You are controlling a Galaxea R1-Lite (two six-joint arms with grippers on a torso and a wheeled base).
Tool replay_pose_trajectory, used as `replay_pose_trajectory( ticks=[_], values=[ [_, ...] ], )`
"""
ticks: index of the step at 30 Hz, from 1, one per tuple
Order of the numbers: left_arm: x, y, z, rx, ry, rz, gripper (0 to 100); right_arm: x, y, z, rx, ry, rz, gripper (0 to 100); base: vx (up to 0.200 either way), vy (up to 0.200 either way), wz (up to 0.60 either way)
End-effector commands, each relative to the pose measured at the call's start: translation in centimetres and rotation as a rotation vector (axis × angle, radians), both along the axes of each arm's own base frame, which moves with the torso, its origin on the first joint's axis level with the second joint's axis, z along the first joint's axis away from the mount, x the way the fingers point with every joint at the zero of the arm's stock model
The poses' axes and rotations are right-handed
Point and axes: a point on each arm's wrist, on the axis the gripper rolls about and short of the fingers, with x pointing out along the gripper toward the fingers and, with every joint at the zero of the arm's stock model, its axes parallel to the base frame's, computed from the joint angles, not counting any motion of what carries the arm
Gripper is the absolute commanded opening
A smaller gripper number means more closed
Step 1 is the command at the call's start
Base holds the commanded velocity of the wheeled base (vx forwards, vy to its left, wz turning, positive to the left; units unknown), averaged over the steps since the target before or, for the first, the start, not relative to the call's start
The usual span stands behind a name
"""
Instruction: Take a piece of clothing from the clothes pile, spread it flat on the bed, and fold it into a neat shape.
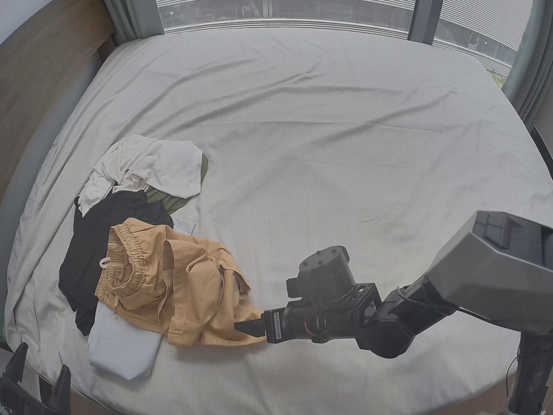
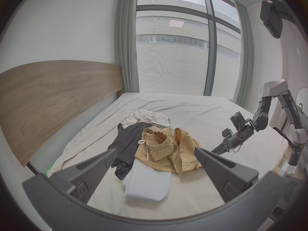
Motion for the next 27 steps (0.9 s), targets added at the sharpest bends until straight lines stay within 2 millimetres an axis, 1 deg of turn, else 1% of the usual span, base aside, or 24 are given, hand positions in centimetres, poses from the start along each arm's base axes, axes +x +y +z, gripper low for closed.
replay_pose_trajectory(
  ticks=[1,7,12,13,15,23,27],
  values=[
    [0.0,0.0,-0.5,-0.001,0.001,0.000,100,0.6,0.7,-1.5,-0.013,0.012,-0.002,100,0.000,0.000,0.00],
    [0.0,0.0,-0.5,-0.001,0.001,0.000,100,0.8,1.5,-1.2,0.015,0.013,-0.008,100,0.000,0.000,0.00],
    [0.0,0.0,-0.5,-0.001,0.001,0.000,100,1.0,1.7,-1.9,0.010,0.019,-0.010,100,0.000,0.000,0.00],
    [0.0,0.0,-0.5,-0.001,0.001,0.000,100,1.1,1.7,-2.0,0.010,0.020,-0.011,0,0.000,0.000,0.00],
    [0.0,0.0,-0.5,-0.001,0.001,0.000,100,1.2,1.9,-2.3,0.010,0.022,-0.012,0,0.000,0.000,0.00],
    [0.0,0.0,-0.5,-0.001,0.001,0.000,100,0.9,1.8,-1.8,0.012,0.020,-0.044,0,0.000,0.000,0.00],
    [0.0,0.0,-0.5,-0.001,0.001,0.000,100,0.4,1.3,-0.8,0.013,0.008,-0.053,0,0.000,0.000,0.00]
  ],
)
